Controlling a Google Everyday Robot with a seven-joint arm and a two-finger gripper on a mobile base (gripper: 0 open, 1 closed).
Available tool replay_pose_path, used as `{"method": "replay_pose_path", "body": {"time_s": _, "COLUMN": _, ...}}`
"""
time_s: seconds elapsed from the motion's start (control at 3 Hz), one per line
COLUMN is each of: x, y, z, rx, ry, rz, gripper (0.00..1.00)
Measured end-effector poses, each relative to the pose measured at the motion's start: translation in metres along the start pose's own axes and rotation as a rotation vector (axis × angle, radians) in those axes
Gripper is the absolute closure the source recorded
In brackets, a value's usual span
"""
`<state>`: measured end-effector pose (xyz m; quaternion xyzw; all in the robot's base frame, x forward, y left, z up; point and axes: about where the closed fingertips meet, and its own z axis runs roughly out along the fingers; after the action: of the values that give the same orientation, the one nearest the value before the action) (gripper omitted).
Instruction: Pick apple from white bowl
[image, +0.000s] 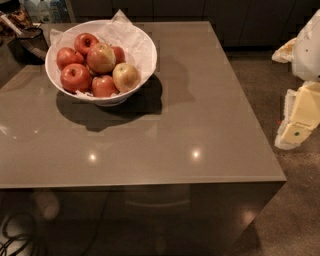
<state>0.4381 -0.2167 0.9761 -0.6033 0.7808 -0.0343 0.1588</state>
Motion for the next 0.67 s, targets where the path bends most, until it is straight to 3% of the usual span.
{"method": "replay_pose_path", "body": {"time_s": 0.67, "x": -0.0066, "y": -0.0030, "z": -0.0034, "rx": 0.007, "ry": -0.004, "rz": 0.021, "gripper": 0.00}}
